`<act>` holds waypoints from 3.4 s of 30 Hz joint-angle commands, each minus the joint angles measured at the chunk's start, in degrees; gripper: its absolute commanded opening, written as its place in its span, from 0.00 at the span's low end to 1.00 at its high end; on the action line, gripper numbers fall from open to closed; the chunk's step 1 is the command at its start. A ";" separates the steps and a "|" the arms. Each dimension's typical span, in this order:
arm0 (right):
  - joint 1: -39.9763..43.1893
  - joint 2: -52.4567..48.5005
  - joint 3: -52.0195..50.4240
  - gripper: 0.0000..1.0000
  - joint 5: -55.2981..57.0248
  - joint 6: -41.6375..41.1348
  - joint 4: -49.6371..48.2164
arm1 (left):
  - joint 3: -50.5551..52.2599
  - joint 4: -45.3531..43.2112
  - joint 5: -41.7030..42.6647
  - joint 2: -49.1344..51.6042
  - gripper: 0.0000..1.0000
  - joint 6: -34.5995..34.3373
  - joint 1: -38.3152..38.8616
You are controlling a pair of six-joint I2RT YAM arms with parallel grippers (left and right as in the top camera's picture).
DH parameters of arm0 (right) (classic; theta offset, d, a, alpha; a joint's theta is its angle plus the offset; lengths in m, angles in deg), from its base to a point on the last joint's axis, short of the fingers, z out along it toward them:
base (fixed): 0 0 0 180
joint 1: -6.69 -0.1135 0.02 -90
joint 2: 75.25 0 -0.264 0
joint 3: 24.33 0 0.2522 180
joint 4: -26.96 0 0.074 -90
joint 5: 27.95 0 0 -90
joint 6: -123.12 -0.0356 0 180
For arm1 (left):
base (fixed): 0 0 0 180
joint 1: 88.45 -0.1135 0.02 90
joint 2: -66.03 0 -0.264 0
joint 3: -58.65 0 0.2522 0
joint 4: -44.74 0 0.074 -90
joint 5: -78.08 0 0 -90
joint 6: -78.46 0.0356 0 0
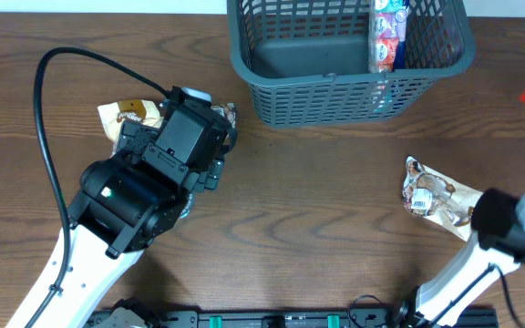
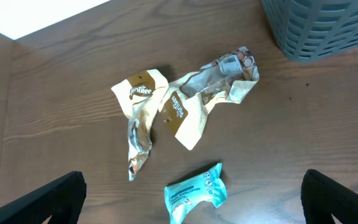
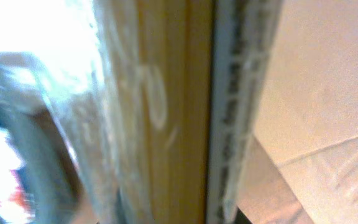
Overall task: Pack container
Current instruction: 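Lift the spaghetti package into the basket and release it, then withdraw the right gripper and move it over the crumpled snack bag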
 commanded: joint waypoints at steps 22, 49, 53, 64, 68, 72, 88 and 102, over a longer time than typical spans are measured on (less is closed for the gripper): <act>-25.20 -11.10 0.52 0.01 -4.96 7.10 -10.19 | -0.26 1.51 -1.09 0.39 0.99 0.31 -0.13; -23.93 -24.39 0.46 0.09 -1.36 -2.32 -7.72 | -0.26 2.43 -1.09 0.39 0.99 0.31 -0.13; -23.93 -24.39 0.46 0.47 -1.36 -2.25 -7.72 | -0.26 2.43 -1.09 0.39 0.99 0.31 -0.13; -23.93 -22.10 0.59 0.82 -1.31 0.15 -7.19 | -0.26 2.71 -1.09 0.39 0.99 0.31 -0.13; -23.93 -17.16 0.59 0.78 -1.18 0.35 -7.65 | -0.26 2.67 -1.11 0.39 0.99 0.33 -0.13; -23.93 -9.53 0.59 0.77 -0.92 1.36 -9.18 | -0.26 2.62 -1.09 0.39 0.99 0.31 -0.13; -23.87 11.67 0.57 0.99 4.87 4.04 13.31 | -0.26 2.64 -1.09 0.39 0.99 0.28 -0.13; -14.34 13.70 -16.09 0.99 12.59 -19.39 13.99 | -0.26 4.33 -1.09 0.39 0.99 0.28 -0.13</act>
